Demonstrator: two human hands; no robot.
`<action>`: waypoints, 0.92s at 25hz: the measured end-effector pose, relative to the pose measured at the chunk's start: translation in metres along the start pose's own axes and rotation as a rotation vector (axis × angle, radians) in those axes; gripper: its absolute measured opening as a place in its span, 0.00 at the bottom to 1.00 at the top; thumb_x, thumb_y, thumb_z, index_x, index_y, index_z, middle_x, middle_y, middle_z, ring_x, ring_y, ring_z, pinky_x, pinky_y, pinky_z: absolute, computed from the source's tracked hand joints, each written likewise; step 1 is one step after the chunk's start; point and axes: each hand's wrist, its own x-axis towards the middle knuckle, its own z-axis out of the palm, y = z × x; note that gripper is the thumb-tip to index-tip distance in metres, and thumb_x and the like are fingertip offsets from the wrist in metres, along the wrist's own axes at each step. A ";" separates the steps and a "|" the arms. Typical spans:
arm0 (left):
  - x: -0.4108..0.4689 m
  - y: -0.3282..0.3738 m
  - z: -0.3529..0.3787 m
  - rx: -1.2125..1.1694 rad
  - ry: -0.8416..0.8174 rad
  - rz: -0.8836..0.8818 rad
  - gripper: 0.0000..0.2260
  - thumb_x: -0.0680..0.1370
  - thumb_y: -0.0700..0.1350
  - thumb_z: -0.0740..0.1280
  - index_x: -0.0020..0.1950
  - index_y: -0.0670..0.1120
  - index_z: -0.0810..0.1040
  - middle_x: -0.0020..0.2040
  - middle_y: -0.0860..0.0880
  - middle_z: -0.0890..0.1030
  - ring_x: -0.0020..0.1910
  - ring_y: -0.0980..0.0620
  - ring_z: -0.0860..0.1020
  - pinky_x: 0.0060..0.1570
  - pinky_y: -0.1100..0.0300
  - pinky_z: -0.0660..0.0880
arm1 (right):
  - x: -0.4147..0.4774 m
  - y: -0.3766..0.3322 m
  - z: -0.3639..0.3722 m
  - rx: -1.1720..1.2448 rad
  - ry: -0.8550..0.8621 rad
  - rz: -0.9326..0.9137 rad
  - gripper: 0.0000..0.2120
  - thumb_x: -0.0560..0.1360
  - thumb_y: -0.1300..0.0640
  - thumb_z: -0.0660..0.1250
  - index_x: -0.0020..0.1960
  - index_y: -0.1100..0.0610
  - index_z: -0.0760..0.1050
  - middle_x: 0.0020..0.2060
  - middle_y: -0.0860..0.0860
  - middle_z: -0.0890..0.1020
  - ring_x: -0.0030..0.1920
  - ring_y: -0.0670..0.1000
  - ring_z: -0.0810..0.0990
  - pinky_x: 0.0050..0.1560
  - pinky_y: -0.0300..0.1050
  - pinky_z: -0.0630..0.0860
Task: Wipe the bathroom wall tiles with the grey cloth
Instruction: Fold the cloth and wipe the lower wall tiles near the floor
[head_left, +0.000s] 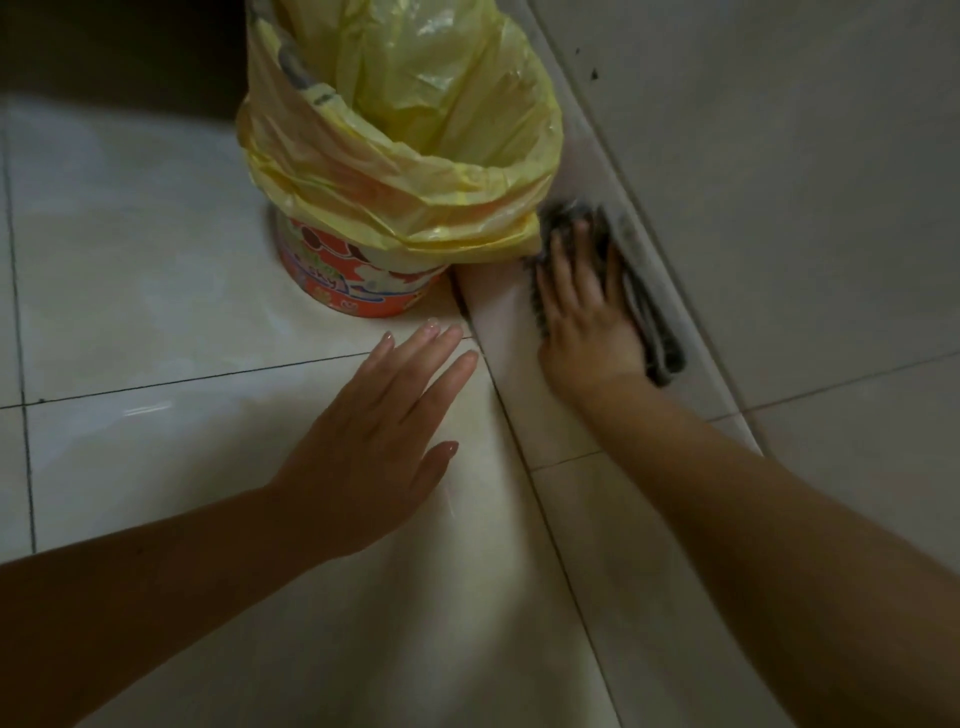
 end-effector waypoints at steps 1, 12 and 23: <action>-0.003 -0.003 0.000 0.002 -0.014 -0.002 0.27 0.81 0.49 0.57 0.77 0.38 0.63 0.78 0.38 0.62 0.78 0.40 0.59 0.73 0.40 0.62 | -0.001 -0.017 0.008 0.001 -0.033 -0.075 0.31 0.82 0.52 0.44 0.76 0.66 0.34 0.75 0.67 0.38 0.75 0.68 0.36 0.60 0.69 0.26; -0.017 -0.016 0.000 -0.030 -0.049 -0.017 0.26 0.83 0.50 0.54 0.78 0.38 0.62 0.78 0.38 0.61 0.78 0.40 0.58 0.74 0.40 0.61 | -0.093 -0.031 0.030 0.270 -0.239 -0.239 0.30 0.80 0.60 0.46 0.79 0.60 0.39 0.77 0.60 0.36 0.76 0.63 0.34 0.73 0.62 0.35; -0.002 -0.007 0.007 -0.098 -0.013 -0.026 0.27 0.80 0.48 0.60 0.77 0.38 0.63 0.78 0.39 0.61 0.78 0.40 0.58 0.75 0.41 0.59 | -0.011 -0.027 0.014 0.312 -0.227 -0.145 0.28 0.82 0.56 0.47 0.79 0.57 0.42 0.78 0.57 0.38 0.77 0.59 0.35 0.74 0.58 0.37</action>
